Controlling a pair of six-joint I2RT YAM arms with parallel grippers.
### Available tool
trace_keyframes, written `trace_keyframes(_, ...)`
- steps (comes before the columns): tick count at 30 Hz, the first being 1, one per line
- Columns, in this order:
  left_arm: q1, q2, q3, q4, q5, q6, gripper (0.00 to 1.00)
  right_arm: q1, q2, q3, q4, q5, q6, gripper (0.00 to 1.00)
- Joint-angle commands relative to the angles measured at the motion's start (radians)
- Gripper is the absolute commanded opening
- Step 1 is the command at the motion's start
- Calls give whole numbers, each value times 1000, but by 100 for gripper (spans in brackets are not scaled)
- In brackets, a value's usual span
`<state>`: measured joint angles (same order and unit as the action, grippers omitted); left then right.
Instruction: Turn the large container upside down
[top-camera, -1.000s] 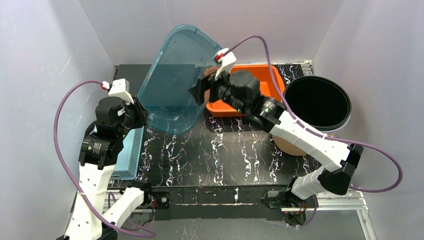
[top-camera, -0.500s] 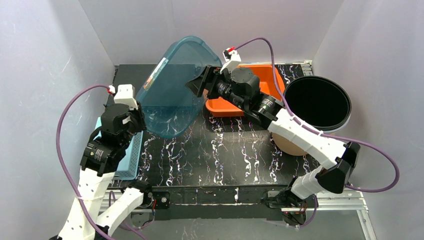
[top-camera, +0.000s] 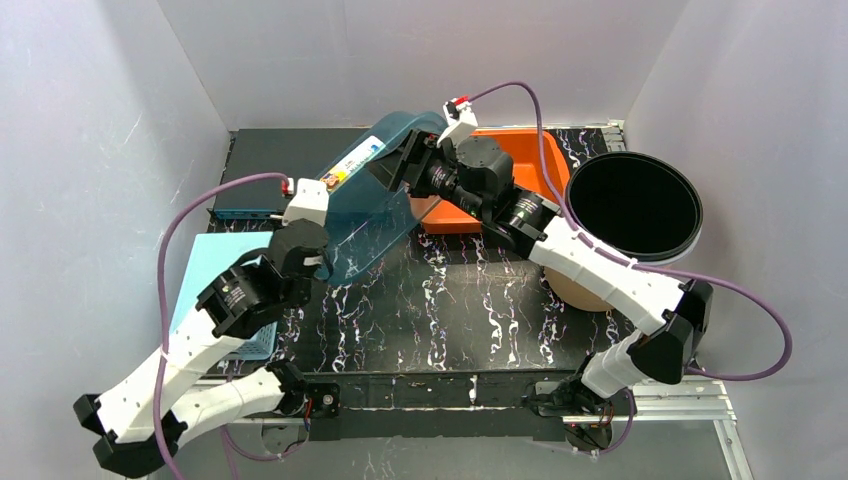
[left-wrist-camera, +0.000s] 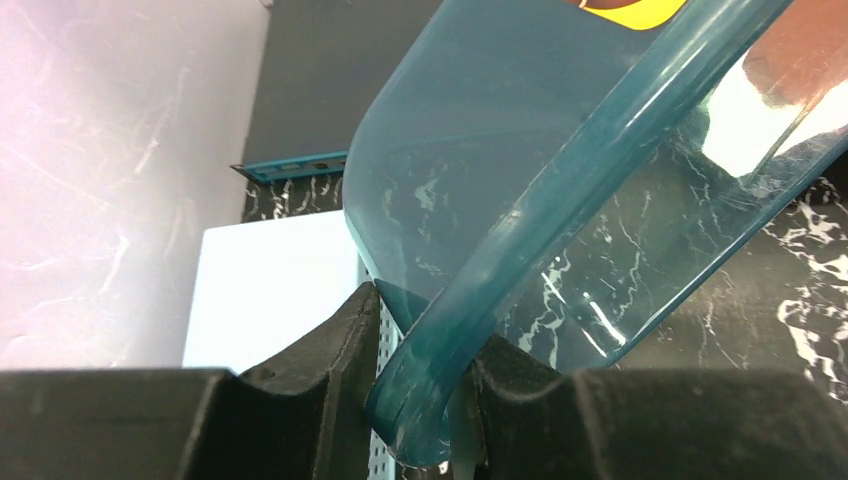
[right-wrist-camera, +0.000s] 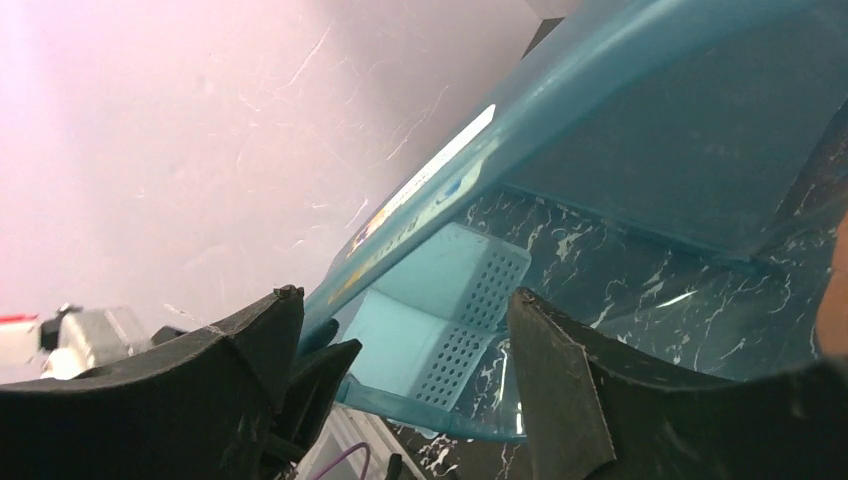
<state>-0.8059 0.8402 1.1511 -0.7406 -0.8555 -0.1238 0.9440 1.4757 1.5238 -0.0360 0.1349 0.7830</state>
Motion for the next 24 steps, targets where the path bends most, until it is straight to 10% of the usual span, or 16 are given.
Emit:
trace_keyframes(1,-132,6,-5,81,-340,-18,0,7,18,15,24,27,58,82)
trace_keyframes(16,-433,75,-82,166,-697,63,0,4,26,-91,96,74,210,67)
trace_keyframes(24,-476,76,-99,105,-744,15,0,-10,36,-152,147,13,309,33)
